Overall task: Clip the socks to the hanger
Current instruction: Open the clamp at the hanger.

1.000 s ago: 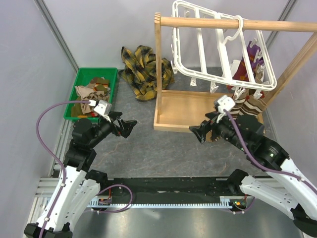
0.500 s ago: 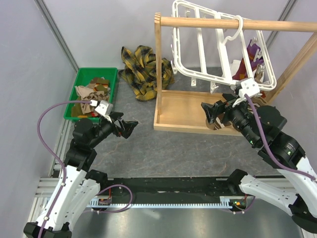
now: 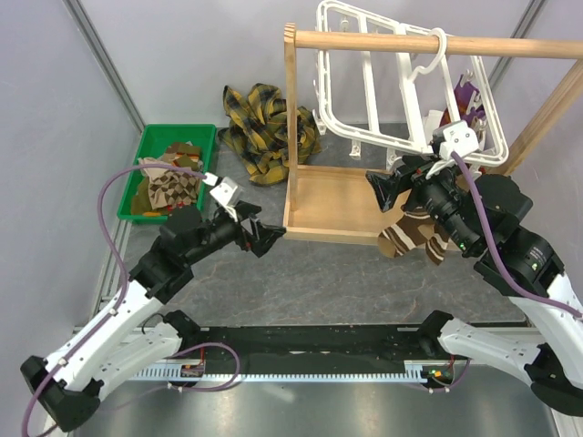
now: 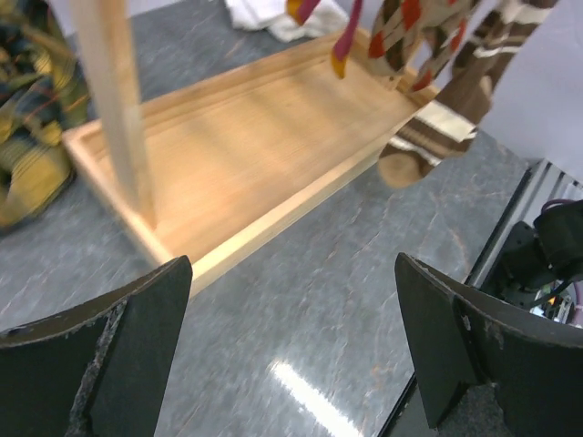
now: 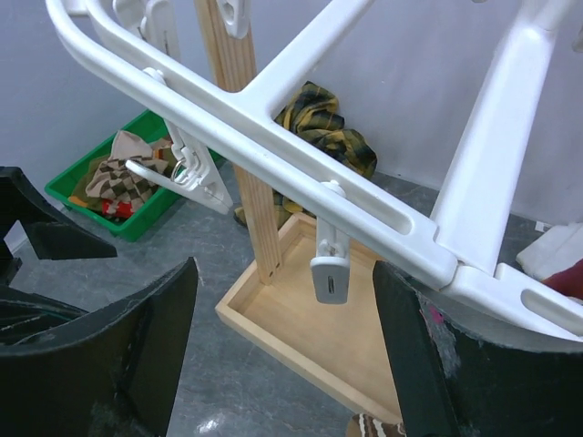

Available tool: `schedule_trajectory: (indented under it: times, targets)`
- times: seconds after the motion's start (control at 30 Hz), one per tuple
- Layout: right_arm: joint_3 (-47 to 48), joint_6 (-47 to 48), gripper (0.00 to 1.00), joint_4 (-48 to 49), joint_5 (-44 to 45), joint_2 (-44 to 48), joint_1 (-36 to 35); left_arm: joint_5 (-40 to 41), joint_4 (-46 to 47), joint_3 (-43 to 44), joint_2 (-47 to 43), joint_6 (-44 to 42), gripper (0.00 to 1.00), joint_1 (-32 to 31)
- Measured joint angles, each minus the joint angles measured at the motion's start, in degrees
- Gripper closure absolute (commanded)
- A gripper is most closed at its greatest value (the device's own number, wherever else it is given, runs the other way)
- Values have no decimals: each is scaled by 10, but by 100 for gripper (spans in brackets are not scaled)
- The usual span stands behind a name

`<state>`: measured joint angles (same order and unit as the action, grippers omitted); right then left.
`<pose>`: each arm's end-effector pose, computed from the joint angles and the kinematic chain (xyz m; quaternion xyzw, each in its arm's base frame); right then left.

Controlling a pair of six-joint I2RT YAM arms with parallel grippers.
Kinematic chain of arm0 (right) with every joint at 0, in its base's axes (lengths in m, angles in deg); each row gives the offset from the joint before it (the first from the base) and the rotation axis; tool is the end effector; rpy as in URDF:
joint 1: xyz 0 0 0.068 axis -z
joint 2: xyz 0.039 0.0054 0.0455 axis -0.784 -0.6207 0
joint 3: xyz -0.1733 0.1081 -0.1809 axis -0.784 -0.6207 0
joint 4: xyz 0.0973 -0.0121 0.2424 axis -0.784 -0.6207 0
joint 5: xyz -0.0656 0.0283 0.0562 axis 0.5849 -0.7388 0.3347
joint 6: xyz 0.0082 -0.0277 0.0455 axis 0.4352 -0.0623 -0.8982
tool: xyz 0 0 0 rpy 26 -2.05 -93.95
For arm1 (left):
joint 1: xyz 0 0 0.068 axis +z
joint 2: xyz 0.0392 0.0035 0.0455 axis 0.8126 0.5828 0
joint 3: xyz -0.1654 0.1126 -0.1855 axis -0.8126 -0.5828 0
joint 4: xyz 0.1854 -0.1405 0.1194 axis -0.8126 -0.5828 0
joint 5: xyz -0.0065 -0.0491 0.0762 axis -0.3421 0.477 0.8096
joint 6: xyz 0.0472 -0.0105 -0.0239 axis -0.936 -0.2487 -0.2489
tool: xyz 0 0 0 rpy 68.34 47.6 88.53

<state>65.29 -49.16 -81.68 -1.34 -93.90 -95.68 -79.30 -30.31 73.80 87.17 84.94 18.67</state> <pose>0.1062 0.0889 0.4956 -0.1463 0.6963 0.1927 0.6758 0.1384 -0.1103 0.3422 0.2382 0.7131 -0.3469 0.5608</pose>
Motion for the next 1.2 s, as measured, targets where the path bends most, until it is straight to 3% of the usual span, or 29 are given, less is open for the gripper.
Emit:
schedule_trajectory:
  times: [0.2, 0.5, 0.87, 1.2]
  targets:
    - [25, -1, 18, -17, -15, -17, -1, 92, 59, 35, 62, 0, 1, -112]
    - [21, -13, 20, -4, -24, -20, -1, 187, 181, 77, 183, -24, 2, -216]
    - [-5, -55, 18, 38, -21, -3, -1, 329, 436, 99, 312, -215, 8, -336]
    - [-37, -75, 15, 59, 2, 34, -1, 422, 552, 207, 427, -348, 12, -374]
